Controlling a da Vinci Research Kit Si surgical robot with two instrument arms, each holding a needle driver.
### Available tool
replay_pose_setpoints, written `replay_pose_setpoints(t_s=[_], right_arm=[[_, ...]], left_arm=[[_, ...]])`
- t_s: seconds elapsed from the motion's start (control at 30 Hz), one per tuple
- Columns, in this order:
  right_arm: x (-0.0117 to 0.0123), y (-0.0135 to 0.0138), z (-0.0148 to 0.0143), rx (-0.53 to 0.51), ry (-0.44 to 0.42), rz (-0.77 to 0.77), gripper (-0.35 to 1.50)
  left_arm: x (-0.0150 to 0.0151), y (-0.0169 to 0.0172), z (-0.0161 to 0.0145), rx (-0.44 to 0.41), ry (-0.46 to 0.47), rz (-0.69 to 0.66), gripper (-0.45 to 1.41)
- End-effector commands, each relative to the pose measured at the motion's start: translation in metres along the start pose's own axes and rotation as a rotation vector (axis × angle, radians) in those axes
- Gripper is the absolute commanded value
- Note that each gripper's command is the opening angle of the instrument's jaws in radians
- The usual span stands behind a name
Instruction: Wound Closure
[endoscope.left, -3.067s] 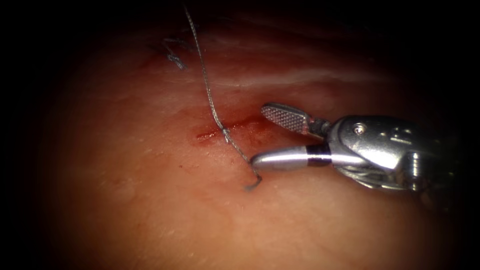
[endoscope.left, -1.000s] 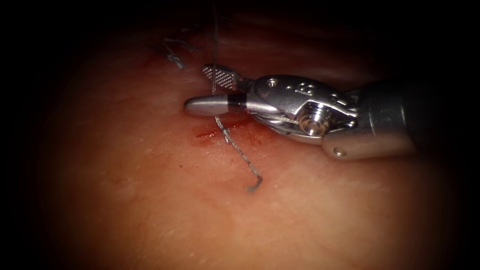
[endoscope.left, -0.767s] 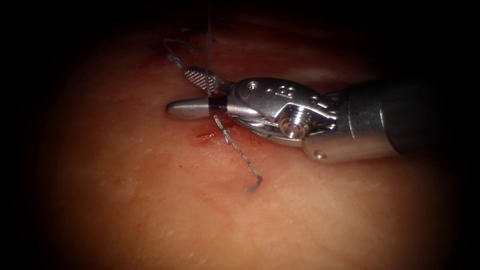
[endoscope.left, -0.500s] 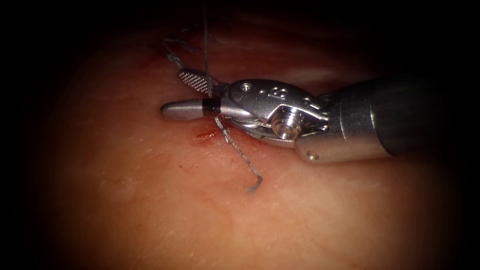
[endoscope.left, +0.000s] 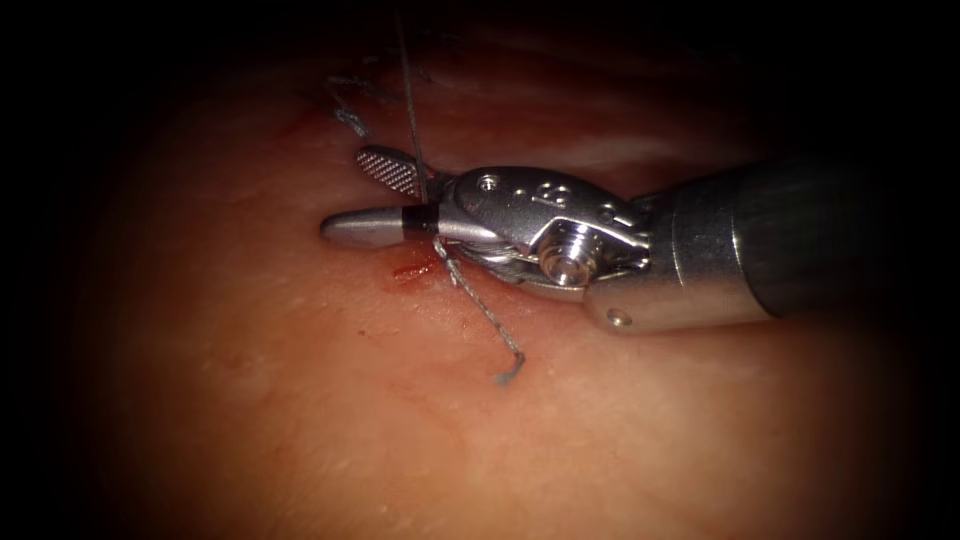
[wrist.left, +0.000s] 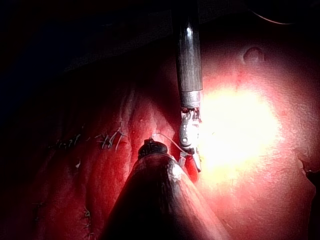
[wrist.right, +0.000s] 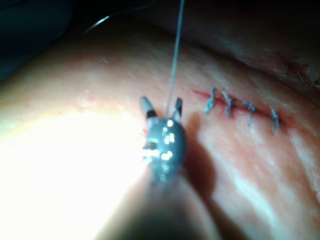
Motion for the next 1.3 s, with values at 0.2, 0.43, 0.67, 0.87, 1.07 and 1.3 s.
replay_pose_setpoints(t_s=[0.2, 0.43, 0.67, 0.87, 1.07, 1.3], right_arm=[[-0.0003, -0.0002, 0.001, 0.006, -0.002, -0.001, 1.48], [-0.0005, -0.0005, 0.0012, 0.028, -0.007, -0.005, 1.4], [-0.0009, -0.0008, 0.0012, 0.05, -0.017, -0.014, 1.26], [-0.0009, -0.0008, 0.0008, 0.063, -0.026, -0.009, 0.21], [-0.0001, -0.0001, -0.0001, 0.054, 0.017, -0.044, -0.35], [0.0018, 0.0004, -0.0009, 0.032, 0.058, -0.075, -0.35]], left_arm=[[0.0003, 0.0002, 0.0009, 0.006, -0.002, 0.005, -0.45], [0.0005, 0.0004, 0.001, 0.005, 0.0, 0.01, -0.45], [0.0006, 0.0005, 0.001, 0.005, 0.0, 0.01, -0.45], [0.0008, 0.0007, 0.0011, 0.003, 0.001, 0.015, -0.45], [0.0011, 0.001, 0.0012, 0.002, 0.003, 0.014, -0.45], [0.0011, 0.001, 0.0011, 0.0, 0.004, 0.015, -0.45]])
